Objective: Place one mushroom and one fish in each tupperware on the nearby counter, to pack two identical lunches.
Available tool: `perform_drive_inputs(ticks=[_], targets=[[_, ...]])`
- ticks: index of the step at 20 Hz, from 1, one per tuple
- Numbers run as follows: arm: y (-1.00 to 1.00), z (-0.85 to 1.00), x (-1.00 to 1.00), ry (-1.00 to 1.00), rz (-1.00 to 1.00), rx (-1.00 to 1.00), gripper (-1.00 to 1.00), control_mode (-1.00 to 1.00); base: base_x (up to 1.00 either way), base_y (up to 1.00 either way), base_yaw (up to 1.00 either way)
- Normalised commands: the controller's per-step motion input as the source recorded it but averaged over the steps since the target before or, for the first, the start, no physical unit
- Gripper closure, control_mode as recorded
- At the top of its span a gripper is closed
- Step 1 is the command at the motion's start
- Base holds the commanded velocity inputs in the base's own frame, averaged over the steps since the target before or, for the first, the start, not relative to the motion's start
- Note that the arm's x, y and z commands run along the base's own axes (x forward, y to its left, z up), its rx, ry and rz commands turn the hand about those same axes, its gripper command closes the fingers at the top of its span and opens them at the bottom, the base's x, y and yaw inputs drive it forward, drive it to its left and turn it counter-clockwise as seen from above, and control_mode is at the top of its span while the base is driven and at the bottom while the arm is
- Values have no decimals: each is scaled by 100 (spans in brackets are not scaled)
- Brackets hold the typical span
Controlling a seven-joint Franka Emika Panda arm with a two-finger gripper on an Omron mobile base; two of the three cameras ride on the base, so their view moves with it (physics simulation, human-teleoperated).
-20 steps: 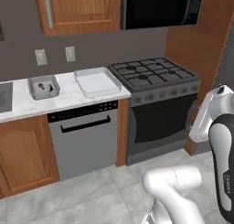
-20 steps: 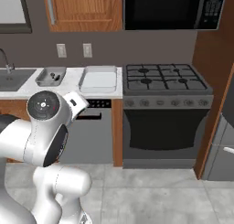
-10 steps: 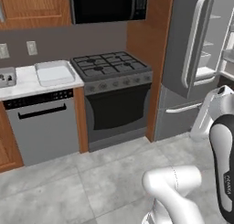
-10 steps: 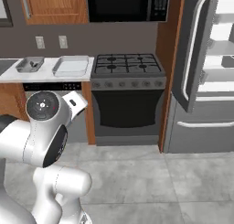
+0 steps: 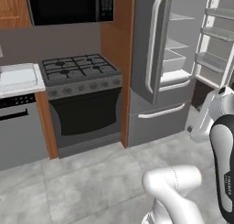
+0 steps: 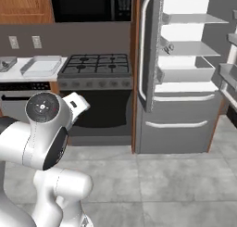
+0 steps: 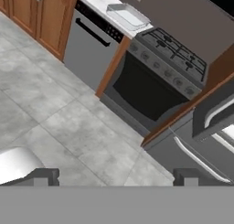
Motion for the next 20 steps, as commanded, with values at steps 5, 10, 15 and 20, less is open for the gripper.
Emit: perform_drive_inputs(ticks=[5,10,15,20], targets=[[0,0,0,0,0,0,-100,100,49,-89,20],[0,0,0,0,0,0,-100,100,25,-76,27],[0,0,0,0,0,0,-100,100,20,-69,28],[0,0,0,0,0,0,-100,100,36,-55,22]])
